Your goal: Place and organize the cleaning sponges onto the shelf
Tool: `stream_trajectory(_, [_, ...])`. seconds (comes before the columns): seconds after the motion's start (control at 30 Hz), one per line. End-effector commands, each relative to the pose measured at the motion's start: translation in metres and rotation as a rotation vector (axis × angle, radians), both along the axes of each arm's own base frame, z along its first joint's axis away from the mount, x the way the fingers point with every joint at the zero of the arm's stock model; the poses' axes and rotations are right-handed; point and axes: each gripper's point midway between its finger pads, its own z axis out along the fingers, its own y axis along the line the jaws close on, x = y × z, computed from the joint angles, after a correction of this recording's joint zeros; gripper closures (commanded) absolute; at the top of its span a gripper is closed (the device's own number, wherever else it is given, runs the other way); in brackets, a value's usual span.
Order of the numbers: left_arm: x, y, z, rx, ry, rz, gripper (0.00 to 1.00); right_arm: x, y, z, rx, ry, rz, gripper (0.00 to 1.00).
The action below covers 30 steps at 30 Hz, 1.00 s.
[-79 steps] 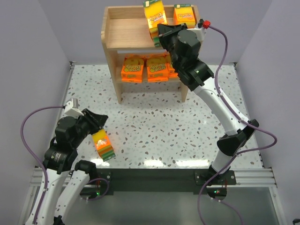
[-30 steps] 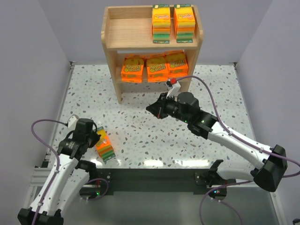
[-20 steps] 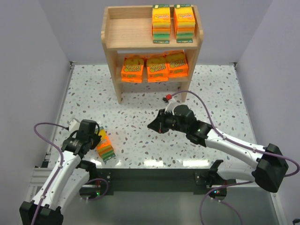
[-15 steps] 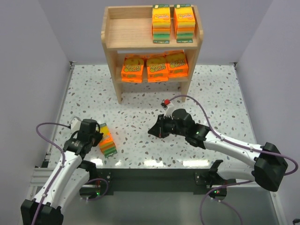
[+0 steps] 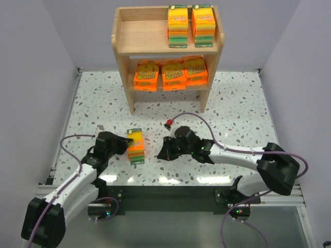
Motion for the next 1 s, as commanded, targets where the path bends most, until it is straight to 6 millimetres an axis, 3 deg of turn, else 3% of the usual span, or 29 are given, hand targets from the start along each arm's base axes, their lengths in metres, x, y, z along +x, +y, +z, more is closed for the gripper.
stream_trajectory(0.0, [-0.011,-0.033,-0.012,-0.117,0.032,-0.074,1.0,-0.007,0.034,0.02,0.08,-0.019,0.059,1.0])
stream_trajectory(0.13, [-0.008,-0.055,-0.004,-0.137,0.021,-0.131,1.0,-0.02,0.06,0.001,0.066,0.014,0.099,1.0])
stream_trajectory(0.4, [-0.022,-0.075,0.005,-0.139,0.001,-0.3,1.0,0.008,0.07,-0.029,0.037,0.025,-0.082,1.0])
stream_trajectory(0.47, [-0.028,-0.072,0.007,-0.102,-0.01,-0.334,1.0,0.015,0.064,-0.037,0.001,0.021,-0.129,1.0])
stream_trajectory(0.5, [-0.024,-0.071,0.026,-0.096,-0.078,-0.336,1.0,0.023,0.059,-0.039,-0.017,-0.002,-0.174,1.0])
stream_trajectory(0.53, [-0.025,-0.063,0.026,-0.038,-0.084,-0.327,1.0,0.029,0.054,-0.041,-0.04,-0.02,-0.215,1.0])
stream_trajectory(0.6, [-0.028,-0.05,0.042,0.015,-0.107,-0.304,1.0,0.045,0.036,-0.045,-0.095,-0.048,-0.333,1.0])
stream_trajectory(0.67, [-0.032,-0.037,0.044,0.083,-0.11,-0.28,1.0,0.054,0.019,-0.047,-0.138,-0.073,-0.417,1.0])
stream_trajectory(0.73, [-0.034,-0.032,0.061,0.105,-0.166,-0.284,1.0,0.074,0.001,-0.04,-0.152,-0.113,-0.525,1.0])
stream_trajectory(0.83, [-0.038,-0.025,0.058,0.156,-0.171,-0.289,1.0,0.101,-0.015,-0.034,-0.146,-0.119,-0.608,1.0])
stream_trajectory(0.9, [-0.043,-0.019,0.043,0.205,-0.122,-0.305,1.0,0.121,-0.018,-0.028,-0.13,-0.111,-0.621,1.0])
stream_trajectory(0.97, [-0.044,-0.018,0.037,0.228,-0.104,-0.316,1.0,0.128,-0.023,-0.028,-0.148,-0.105,-0.623,1.0])
